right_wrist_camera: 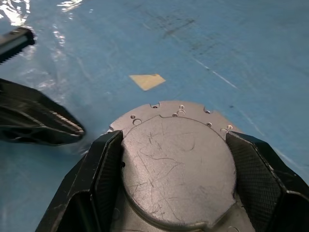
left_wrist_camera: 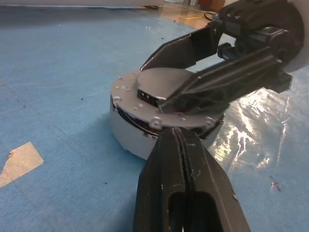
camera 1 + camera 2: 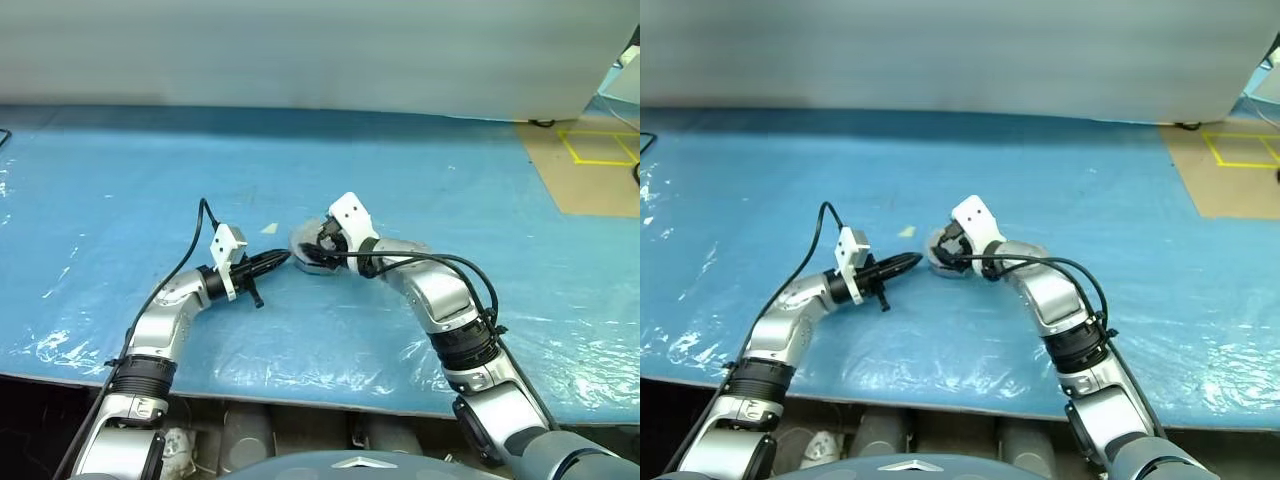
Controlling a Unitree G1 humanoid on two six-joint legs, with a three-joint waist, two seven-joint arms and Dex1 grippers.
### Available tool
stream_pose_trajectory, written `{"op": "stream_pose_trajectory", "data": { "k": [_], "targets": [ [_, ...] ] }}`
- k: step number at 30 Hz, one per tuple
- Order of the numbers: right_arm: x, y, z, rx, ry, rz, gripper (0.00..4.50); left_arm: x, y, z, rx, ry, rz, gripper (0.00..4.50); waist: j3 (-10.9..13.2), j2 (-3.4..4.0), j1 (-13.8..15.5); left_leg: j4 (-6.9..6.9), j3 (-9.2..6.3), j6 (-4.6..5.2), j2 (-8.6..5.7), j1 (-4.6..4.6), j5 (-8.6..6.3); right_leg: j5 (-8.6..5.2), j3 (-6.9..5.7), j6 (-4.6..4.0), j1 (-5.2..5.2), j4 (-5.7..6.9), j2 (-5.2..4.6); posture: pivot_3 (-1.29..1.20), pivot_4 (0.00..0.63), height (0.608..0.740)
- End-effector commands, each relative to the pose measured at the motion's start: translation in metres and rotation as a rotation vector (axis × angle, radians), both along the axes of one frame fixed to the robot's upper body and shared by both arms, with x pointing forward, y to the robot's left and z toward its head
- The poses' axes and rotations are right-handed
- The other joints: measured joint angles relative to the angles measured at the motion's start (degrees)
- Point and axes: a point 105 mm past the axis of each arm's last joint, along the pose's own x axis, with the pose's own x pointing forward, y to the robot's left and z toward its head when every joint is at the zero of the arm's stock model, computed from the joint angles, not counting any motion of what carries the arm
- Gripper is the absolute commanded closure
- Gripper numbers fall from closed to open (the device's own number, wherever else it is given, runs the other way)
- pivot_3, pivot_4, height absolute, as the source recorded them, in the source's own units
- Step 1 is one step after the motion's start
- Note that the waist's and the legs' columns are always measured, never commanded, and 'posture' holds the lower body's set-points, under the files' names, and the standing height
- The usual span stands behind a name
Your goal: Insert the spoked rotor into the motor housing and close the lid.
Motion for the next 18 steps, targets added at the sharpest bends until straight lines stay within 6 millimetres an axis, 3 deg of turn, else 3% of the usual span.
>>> {"op": "stream_pose_trajectory", "data": {
  "k": [1,3,9,18],
  "targets": [
    [-0.018,0.010,-0.004,0.006,0.015,0.129,1.46,0.002,0.000,0.005,0.003,-0.030,-0.001,4.50,0.0,0.00,0.2,-0.04,0.00,0.00,-0.02,0.00,0.00,0.00,0.00,0.00,0.00,0.00,-0.01,0.00,0.150,0.740],
    [-0.022,0.008,-0.011,-0.016,0.029,0.154,1.46,0.001,-0.001,0.003,0.004,-0.027,-0.003,4.50,0.0,0.00,0.3,-0.10,0.00,0.00,-0.04,-0.01,0.00,0.00,-0.01,0.01,0.00,-0.08,-0.01,0.00,0.150,0.740],
    [-0.010,-0.009,-0.029,-0.148,-0.034,0.098,1.46,0.002,0.000,0.003,0.007,-0.031,0.000,4.50,0.0,-0.01,0.3,-0.13,0.00,0.00,-0.05,0.02,0.00,0.00,-0.01,0.01,0.02,-0.09,-0.02,0.00,0.150,0.740],
    [0.003,-0.030,-0.027,-0.096,-0.055,0.083,1.46,0.001,0.001,0.005,0.010,-0.038,-0.006,4.50,0.0,-0.01,0.3,-0.02,0.01,0.01,-0.07,0.12,0.00,-0.13,0.06,-0.22,0.11,-0.06,-0.05,0.00,0.150,0.740]
  ]
}}
